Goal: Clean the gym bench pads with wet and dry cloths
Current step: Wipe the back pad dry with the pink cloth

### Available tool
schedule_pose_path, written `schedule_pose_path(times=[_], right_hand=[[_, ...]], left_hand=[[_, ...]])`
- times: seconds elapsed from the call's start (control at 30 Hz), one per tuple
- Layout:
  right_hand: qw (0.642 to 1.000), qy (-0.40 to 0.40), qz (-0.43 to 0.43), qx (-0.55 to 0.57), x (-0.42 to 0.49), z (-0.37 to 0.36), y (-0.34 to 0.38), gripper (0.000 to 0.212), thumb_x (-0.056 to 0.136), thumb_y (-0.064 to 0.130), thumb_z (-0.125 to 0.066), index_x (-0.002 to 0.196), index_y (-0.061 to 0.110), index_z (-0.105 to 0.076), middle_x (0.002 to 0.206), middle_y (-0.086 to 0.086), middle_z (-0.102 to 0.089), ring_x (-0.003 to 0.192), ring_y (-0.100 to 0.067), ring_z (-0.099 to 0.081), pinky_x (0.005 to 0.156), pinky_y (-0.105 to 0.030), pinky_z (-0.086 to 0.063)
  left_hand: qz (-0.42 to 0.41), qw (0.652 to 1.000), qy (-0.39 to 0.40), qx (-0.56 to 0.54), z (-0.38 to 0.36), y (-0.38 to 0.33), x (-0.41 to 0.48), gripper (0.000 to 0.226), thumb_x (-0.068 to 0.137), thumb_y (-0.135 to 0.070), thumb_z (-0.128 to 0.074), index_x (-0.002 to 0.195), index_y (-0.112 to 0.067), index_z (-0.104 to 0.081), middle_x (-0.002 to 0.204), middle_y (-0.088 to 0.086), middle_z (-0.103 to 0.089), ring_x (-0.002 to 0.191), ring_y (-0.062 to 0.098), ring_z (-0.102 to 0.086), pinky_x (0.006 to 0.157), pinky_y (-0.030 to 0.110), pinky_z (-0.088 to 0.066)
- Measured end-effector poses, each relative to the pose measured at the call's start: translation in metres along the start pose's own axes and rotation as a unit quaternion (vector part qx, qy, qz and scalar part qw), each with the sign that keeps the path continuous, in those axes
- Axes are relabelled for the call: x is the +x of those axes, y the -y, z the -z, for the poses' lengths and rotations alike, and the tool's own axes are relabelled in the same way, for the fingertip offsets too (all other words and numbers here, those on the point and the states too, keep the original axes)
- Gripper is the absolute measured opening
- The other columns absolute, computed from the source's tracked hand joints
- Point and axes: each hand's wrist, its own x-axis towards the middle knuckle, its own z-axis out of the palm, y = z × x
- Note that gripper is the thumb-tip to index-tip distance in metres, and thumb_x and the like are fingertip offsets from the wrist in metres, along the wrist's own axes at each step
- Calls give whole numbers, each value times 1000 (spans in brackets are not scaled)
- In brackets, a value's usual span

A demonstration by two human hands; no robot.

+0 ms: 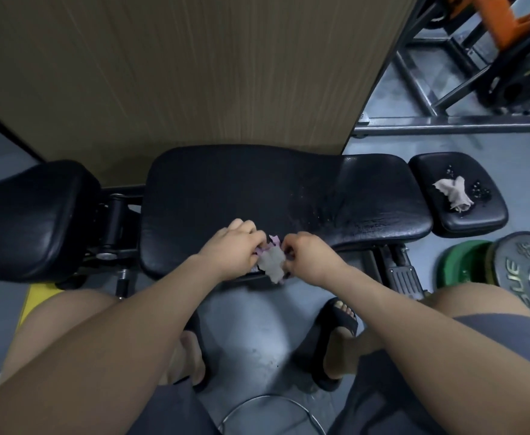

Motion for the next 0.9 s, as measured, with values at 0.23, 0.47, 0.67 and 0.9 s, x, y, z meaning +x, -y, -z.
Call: schedule_pose_path(times=[0.23,0.47,0.67,0.9], right_hand=[[995,-31,-39,88,7,17,0,9,91,16,-64,85,10,-62,84,-9,-68,77,-22,-59,63,-28,-39],[940,16,-46,337,11,36,-12,17,99,19,-64,95,5,-74,76,-7,-67,73,-20,-56,73,-36,-46],[821,-12,-119,558,13,59,4,31,108,34,-46,107,9,-65,83,-8,-61,71,-22,-60,64,-29,-49],[871,3,-50,489,17,67,10,39,75,38,-67,114,29,-68,92,10,-68,97,-9,-65,89,-31,-51]], left_hand=[[-64,988,-43,-137,31,-5,-6,42,86,-32,-69,122,-35,-48,120,-15,-45,115,10,-40,95,33,-47],[-139,970,-115,-160,34,0,-7,16,91,-28,-72,106,-29,-67,111,-15,-57,112,11,-47,97,35,-47],[58,900,-183,-390,60,-11,1,15,92,-20,-56,77,-18,-60,67,0,-65,64,13,-58,68,37,-50],[115,865,-215,-438,82,-16,9,13,98,-23,-59,86,-19,-60,54,-12,-49,53,6,-47,61,28,-43]])
